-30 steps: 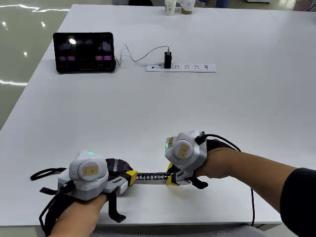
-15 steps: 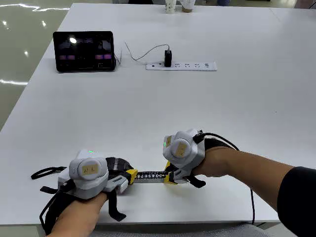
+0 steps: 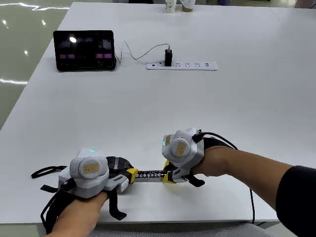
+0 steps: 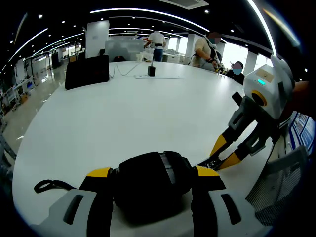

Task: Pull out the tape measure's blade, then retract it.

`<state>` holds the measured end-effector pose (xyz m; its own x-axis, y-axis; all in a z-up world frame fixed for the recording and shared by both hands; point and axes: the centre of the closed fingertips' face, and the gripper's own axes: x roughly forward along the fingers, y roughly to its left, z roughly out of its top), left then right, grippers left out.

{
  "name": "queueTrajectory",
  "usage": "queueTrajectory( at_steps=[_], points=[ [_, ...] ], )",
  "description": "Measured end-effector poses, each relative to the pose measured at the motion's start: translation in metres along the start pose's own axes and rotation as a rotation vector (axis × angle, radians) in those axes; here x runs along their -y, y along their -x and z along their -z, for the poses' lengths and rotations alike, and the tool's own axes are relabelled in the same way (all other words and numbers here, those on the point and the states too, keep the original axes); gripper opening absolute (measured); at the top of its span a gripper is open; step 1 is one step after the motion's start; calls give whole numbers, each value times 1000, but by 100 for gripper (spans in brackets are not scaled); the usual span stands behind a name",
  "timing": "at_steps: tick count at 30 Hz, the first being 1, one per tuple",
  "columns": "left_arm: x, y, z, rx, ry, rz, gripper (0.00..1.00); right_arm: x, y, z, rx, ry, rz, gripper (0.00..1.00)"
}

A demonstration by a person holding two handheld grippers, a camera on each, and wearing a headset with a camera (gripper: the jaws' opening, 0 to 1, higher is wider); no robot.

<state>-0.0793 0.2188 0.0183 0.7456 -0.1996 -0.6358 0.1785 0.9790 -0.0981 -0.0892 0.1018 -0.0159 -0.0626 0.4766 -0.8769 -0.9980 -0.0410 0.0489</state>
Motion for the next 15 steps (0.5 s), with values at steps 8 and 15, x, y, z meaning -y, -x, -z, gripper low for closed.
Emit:
queueTrajectory(
  at_steps=[8,15],
  points=[
    [0,0,0,-3,-3,-1,59,0,-2,-2,7,-2,5,11],
    [0,-1,0,-1,-6,-3,59,0,-4,-4,11,0,4,11]
  ],
)
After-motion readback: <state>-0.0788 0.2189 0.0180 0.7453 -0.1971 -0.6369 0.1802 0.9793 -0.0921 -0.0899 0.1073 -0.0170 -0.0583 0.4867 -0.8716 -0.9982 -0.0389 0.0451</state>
